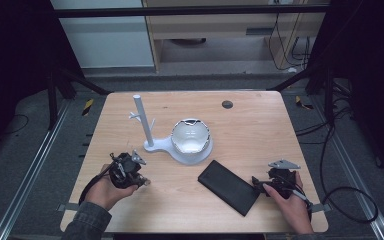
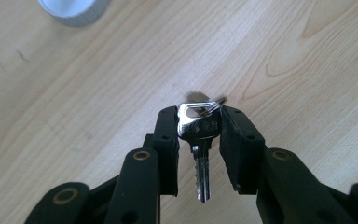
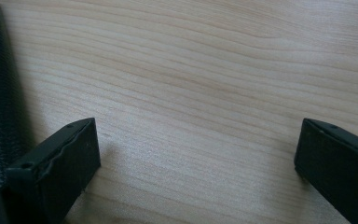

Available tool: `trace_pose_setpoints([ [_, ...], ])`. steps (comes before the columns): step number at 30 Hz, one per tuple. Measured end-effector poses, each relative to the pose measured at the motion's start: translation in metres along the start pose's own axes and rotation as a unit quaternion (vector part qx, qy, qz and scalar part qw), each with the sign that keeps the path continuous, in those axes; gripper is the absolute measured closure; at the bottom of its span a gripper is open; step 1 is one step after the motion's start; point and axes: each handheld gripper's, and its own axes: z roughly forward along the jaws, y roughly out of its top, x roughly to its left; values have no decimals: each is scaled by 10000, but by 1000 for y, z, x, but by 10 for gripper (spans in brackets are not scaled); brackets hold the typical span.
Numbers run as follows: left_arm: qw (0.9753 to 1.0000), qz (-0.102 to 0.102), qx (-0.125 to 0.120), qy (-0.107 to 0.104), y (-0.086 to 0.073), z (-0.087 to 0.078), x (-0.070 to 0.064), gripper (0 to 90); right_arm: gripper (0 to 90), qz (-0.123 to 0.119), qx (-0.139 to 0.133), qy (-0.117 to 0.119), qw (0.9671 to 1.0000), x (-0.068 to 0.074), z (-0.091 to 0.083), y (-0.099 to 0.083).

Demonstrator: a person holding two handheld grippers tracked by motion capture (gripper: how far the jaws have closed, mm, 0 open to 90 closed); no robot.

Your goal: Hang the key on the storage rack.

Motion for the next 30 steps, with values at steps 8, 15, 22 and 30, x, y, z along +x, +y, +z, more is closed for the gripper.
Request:
trace_pose_setpoints([
  [8,9999,1,-118,108,13,-27,18,682,4,1,0,0,10000,0,0,0],
  [15,9993,10,-73,356,31,-60,41,682,4,0,1,1,10000,0,0,0],
  [22,9978,-85,-107,650,46,-92,66,682,4,-25,6,-9,10000,0,0,0],
  [30,9968,-207,-146,756,65,-114,83,683,4,-45,13,-4,10000,0,1,0],
])
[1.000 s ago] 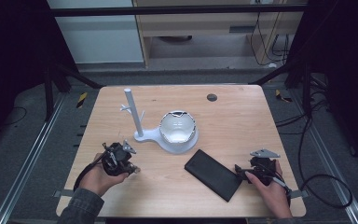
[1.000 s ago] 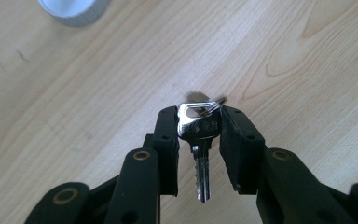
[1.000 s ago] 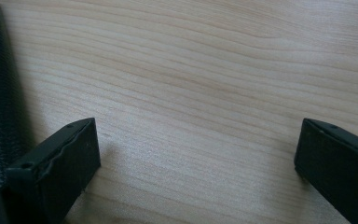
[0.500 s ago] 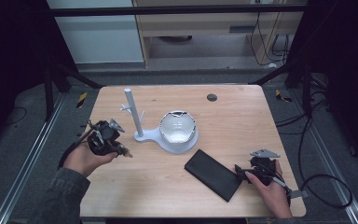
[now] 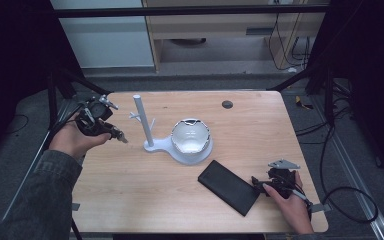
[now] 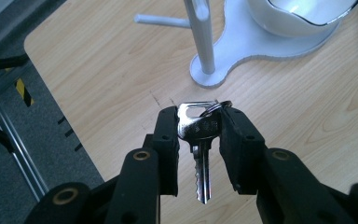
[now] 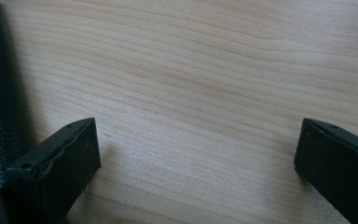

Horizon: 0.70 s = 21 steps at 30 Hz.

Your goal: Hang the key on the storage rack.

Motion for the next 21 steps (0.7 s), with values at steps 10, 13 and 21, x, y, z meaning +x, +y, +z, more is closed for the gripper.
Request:
trace_pose_setpoints([
  [10,9999,105,74,27,24,1,7,682,4,-31,-8,23,10000,0,1,0],
  [13,9999,119,97,35,29,2,7,682,4,-30,-18,27,10000,1,1,1],
  [21,9998,155,129,72,38,-1,8,682,4,-50,-15,28,10000,1,1,1],
])
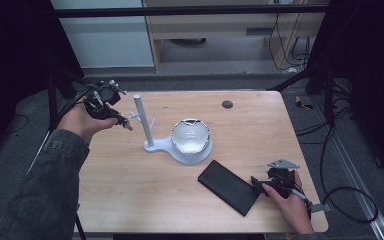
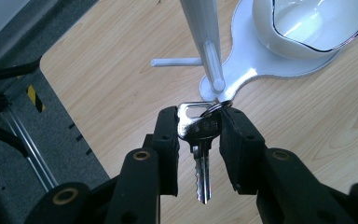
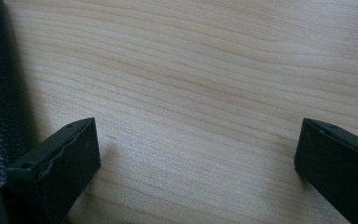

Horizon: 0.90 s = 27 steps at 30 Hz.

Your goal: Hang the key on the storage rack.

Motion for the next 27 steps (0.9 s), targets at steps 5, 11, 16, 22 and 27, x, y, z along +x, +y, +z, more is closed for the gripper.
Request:
trace_pose_setpoints([
  [5,10000,3,20,-8,3,1,2,682,4,1,2,-1,10000,0,0,0],
  [11,10000,16,24,-15,5,3,1,682,5,0,0,0,10000,0,0,0],
  [16,10000,49,40,-25,8,5,0,682,4,-1,1,-1,10000,0,0,0],
  [22,10000,31,33,-17,10,7,0,682,4,-10,4,-1,10000,0,0,0],
  [27,10000,-23,15,-22,11,10,2,682,5,-1,1,-1,10000,0,0,0],
])
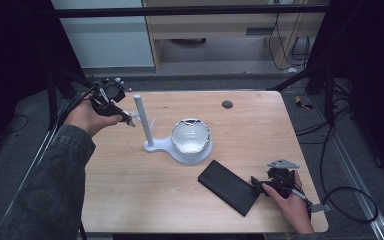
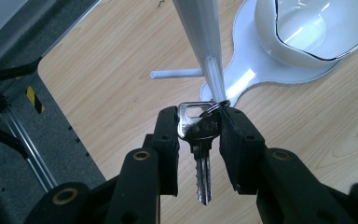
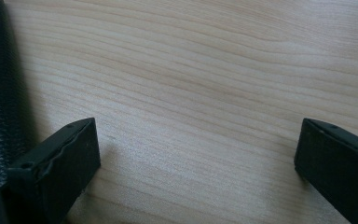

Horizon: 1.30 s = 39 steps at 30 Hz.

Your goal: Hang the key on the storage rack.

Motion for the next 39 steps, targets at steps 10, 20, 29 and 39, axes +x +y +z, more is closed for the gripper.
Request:
trace_pose_setpoints([
  [10,10000,-52,-30,-10,3,5,3,681,4,1,0,1,10000,0,0,0],
  [20,9992,-72,-382,-40,0,0,3,582,4,2,1,0,10000,0,0,0],
  [29,9979,106,-630,-46,-3,-11,-12,579,4,6,0,8,10000,0,0,0],
  [39,9934,525,-1016,-61,3,-25,-48,576,5,-7,12,5,10000,0,0,0],
])
